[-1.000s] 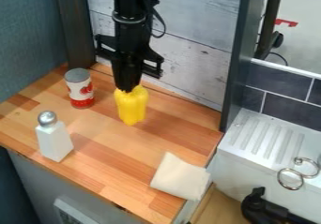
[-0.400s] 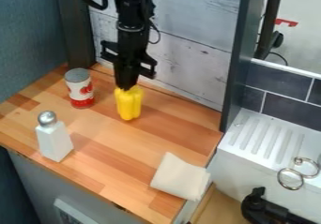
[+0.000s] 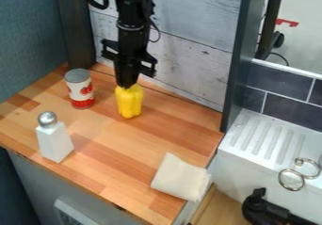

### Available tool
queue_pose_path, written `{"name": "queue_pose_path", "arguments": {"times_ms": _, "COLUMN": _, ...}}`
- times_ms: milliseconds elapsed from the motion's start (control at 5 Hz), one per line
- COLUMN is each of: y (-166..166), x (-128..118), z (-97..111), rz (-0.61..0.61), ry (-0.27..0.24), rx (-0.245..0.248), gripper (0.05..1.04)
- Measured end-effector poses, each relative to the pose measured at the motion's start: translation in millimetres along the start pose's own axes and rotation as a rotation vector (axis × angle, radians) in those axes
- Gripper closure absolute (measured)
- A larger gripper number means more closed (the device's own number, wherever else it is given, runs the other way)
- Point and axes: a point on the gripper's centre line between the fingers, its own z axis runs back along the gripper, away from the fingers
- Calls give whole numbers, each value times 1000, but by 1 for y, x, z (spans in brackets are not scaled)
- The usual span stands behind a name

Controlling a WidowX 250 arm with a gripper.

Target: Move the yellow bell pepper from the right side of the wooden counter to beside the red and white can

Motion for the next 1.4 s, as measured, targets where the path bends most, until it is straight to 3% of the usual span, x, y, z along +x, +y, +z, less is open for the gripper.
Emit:
{"name": "queue_pose_path", "arguments": {"times_ms": 200, "y": -2, "x": -3, "z": 0, "rz": 3, "ry": 19, "rx": -17, "gripper": 749}}
{"name": "queue_pose_path", "arguments": {"times_ms": 400, "y": -3, "x": -7, "z": 4, "rz": 10, "ry": 16, "rx": -17, "gripper": 457}}
{"name": "queue_pose_path", "arguments": {"times_ms": 600, "y": 4, "x": -10, "z": 41, "rz": 68, "ry": -63, "rx": 9, "gripper": 165}}
{"name": "queue_pose_path", "arguments": {"times_ms": 800, "y": -7, "x": -33, "z": 55, "rz": 55, "ry": -38, "rx": 11, "gripper": 74}}
{"name": "queue_pose_path", "arguments": {"times_ms": 1000, "y": -52, "x": -62, "z": 76, "rz": -41, "ry": 32, "rx": 6, "gripper": 79}}
{"name": "queue_pose_path", "arguments": {"times_ms": 1200, "y": -85, "x": -90, "z": 81, "rz": -96, "ry": 53, "rx": -54, "gripper": 81}}
{"name": "queue_pose_path", "arguments": {"times_ms": 1400, "y": -116, "x": -100, "z": 72, "rz": -174, "ry": 39, "rx": -107, "gripper": 81}}
